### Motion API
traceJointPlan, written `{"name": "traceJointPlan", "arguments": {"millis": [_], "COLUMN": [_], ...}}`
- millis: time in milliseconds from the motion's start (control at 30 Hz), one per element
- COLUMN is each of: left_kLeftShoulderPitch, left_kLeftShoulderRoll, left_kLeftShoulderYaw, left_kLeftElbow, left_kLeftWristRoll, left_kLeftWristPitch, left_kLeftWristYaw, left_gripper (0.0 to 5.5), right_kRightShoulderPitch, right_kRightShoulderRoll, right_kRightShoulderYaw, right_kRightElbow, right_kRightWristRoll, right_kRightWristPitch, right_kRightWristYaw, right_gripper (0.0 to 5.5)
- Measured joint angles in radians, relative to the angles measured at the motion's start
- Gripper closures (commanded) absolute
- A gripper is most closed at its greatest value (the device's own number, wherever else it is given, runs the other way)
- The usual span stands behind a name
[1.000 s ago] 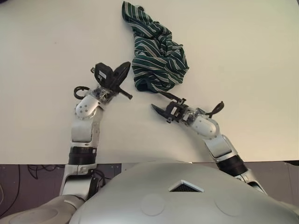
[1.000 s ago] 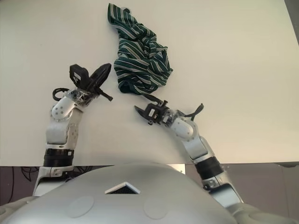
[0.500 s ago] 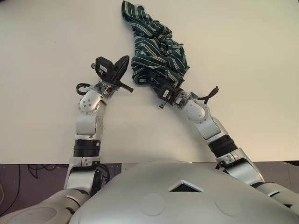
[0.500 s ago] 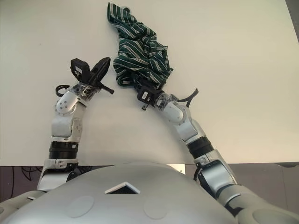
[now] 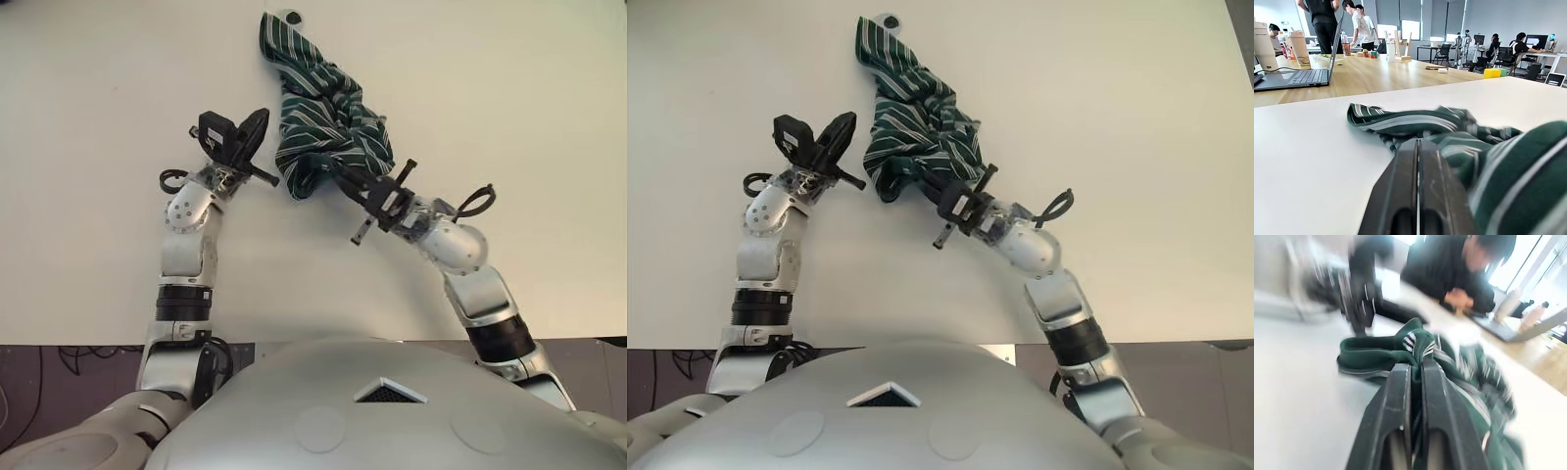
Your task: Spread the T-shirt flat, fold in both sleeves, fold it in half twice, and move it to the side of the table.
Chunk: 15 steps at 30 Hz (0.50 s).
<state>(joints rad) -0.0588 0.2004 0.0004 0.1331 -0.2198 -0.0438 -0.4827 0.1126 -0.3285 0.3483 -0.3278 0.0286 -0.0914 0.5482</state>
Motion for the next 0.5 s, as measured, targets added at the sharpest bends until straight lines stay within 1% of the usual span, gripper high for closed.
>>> {"name": "traceJointPlan", "arguments": {"millis": [67,200,333,400,500], "left_kLeftShoulderPitch": [-0.019,-0.057,-0.103,-0.116,-0.131], "left_kLeftShoulderRoll": [-0.011,-0.025,-0.051,-0.057,-0.064], "left_kLeftShoulderYaw": [0.001,0.0,-0.008,-0.01,-0.014], "left_kLeftElbow": [0.025,0.096,0.162,0.194,0.22], "left_kLeftWristRoll": [0.001,0.004,0.019,0.024,0.028], "left_kLeftWristPitch": [-0.008,-0.037,-0.074,-0.093,-0.108], "left_kLeftWristYaw": [0.003,0.003,0.004,0.004,0.004], "left_gripper": [5.5,5.5,5.5,5.5,5.5], "right_kRightShoulderPitch": [-0.007,-0.082,-0.211,-0.302,-0.378], "right_kRightShoulderRoll": [0.001,0.005,0.008,0.007,0.007], "right_kRightShoulderYaw": [-0.06,-0.172,-0.309,-0.403,-0.491], "right_kRightElbow": [-0.124,-0.221,-0.237,-0.218,-0.187], "right_kRightWristRoll": [0.125,0.325,0.53,0.66,0.799], "right_kRightWristPitch": [0.086,0.264,0.44,0.521,0.592], "right_kRightWristYaw": [0.014,-0.018,-0.1,-0.161,-0.226], "right_gripper": [5.47,5.48,5.48,5.48,5.48]}}
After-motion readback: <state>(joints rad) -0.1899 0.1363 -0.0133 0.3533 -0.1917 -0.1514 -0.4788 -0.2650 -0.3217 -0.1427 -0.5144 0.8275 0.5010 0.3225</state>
